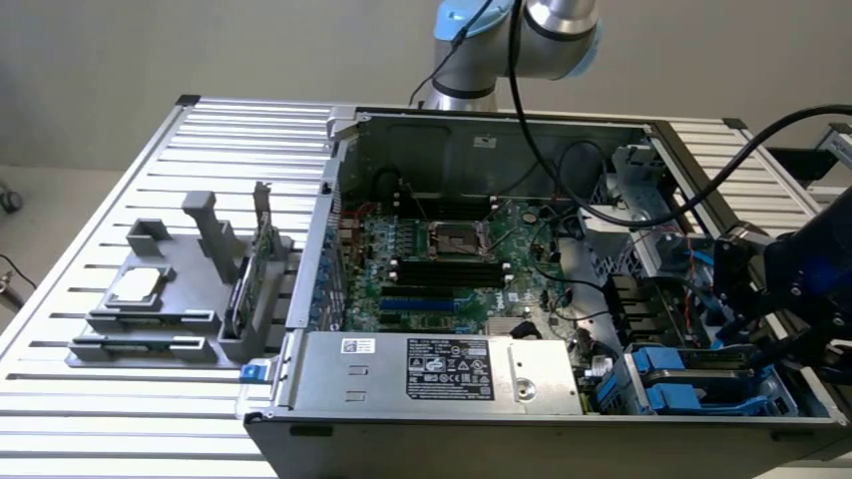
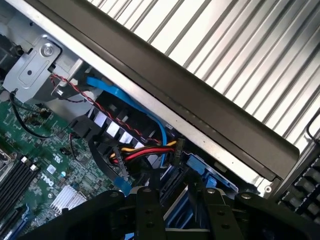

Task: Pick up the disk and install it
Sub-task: 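Insert the first disk wire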

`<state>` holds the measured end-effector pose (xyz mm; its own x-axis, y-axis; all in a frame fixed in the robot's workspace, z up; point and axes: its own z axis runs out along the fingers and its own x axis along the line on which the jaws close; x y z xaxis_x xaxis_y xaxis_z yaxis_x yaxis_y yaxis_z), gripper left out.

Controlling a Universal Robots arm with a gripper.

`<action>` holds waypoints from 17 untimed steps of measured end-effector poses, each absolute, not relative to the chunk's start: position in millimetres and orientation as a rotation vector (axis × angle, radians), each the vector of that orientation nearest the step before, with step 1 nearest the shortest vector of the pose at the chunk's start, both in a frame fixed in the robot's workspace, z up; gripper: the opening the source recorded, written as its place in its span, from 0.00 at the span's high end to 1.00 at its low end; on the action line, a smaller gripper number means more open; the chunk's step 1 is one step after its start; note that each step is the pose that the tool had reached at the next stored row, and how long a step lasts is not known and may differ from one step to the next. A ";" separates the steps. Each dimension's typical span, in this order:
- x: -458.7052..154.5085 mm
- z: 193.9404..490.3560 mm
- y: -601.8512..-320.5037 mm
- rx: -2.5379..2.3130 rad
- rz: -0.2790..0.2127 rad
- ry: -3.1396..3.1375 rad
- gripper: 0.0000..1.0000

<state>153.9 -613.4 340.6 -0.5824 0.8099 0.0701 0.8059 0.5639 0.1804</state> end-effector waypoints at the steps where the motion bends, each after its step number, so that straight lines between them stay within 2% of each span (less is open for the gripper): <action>1: 154.0 340.6 -613.3 1.433 0.304 2.756 0.64; 17: 158.4 339.2 -610.1 1.504 0.320 2.719 0.64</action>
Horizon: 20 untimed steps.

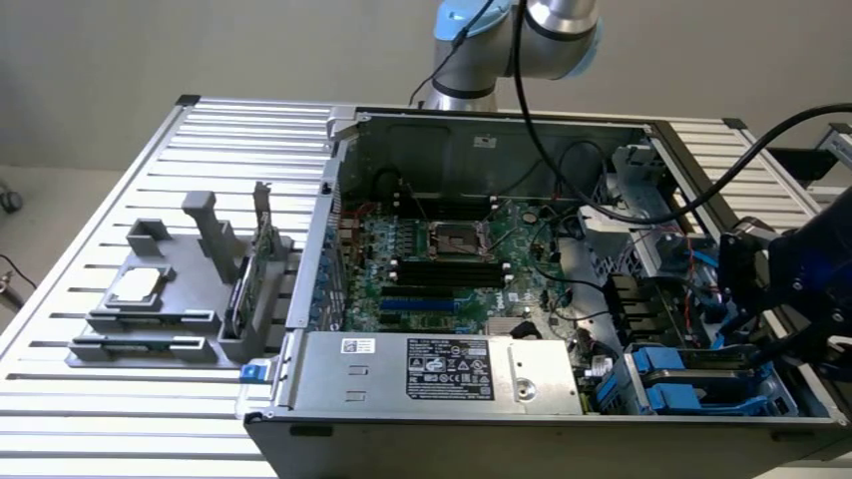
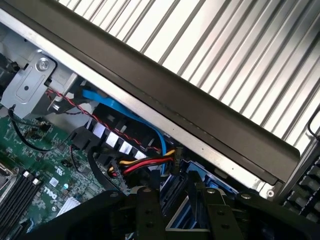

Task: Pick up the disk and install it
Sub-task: 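Insert the first disk wire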

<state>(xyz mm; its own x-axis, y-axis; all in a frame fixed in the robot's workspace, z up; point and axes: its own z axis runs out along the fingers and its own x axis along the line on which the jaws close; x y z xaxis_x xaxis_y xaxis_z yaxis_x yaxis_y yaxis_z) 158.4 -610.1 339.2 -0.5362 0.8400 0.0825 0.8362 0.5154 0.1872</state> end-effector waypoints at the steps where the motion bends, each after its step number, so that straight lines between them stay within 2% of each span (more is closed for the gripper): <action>1: 158.6 339.0 -609.7 1.508 0.320 2.717 0.64; 20: 164.7 336.6 -600.0 1.577 0.307 2.691 0.64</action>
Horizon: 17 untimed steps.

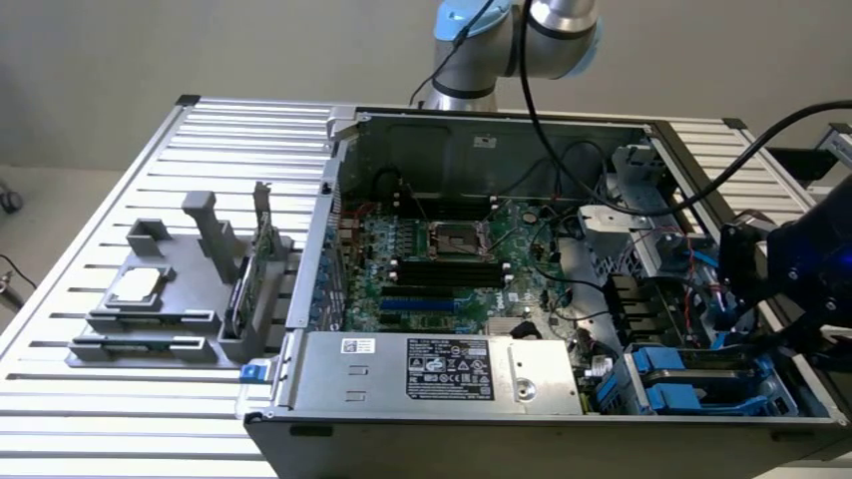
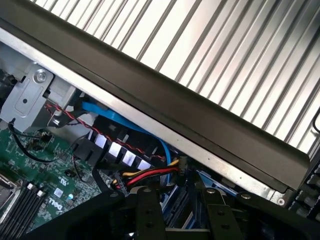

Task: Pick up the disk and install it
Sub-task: 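Insert the first disk wire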

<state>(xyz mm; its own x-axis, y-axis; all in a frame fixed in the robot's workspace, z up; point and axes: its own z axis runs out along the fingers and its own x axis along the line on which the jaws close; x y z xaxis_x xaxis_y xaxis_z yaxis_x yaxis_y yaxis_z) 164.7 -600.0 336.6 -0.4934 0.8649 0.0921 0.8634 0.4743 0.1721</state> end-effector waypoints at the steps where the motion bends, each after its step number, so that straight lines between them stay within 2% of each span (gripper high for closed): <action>1: 164.9 336.5 -599.6 1.581 0.306 2.690 0.64; 8: 166.7 336.2 -597.4 1.608 0.296 2.687 0.65; 9: 167.0 336.2 -597.2 1.612 0.295 2.687 0.73; 17: 167.5 336.2 -595.8 1.632 0.285 2.688 0.75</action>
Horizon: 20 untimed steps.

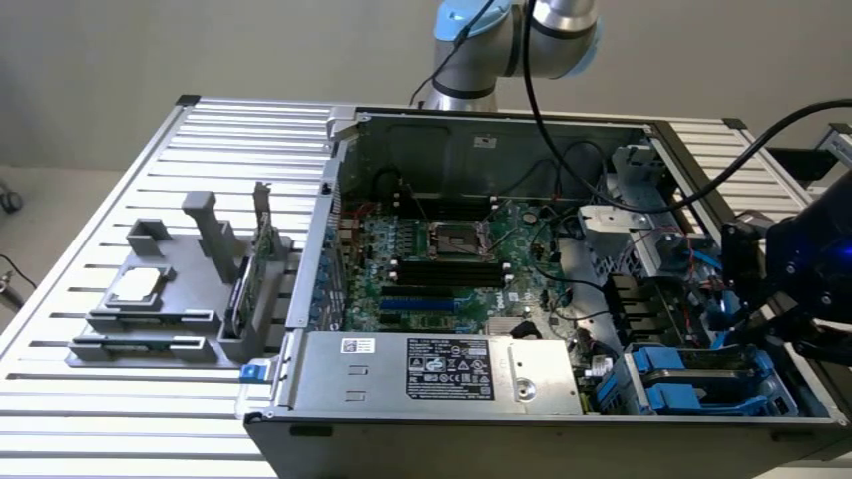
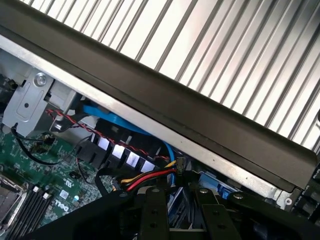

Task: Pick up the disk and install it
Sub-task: 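Insert the first disk wire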

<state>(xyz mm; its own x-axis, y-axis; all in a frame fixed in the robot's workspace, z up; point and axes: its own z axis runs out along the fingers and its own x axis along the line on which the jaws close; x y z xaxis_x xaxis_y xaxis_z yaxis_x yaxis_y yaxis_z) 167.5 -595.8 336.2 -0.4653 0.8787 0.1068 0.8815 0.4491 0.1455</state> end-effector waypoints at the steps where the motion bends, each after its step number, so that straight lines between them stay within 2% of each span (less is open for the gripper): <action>1: 167.5 336.2 -595.6 -1.617 -0.281 -2.660 0.82; 9: 167.3 341.3 -594.2 -1.615 -0.272 -2.651 0.82; 20: 165.7 343.9 -594.2 -1.617 -0.225 -2.594 0.83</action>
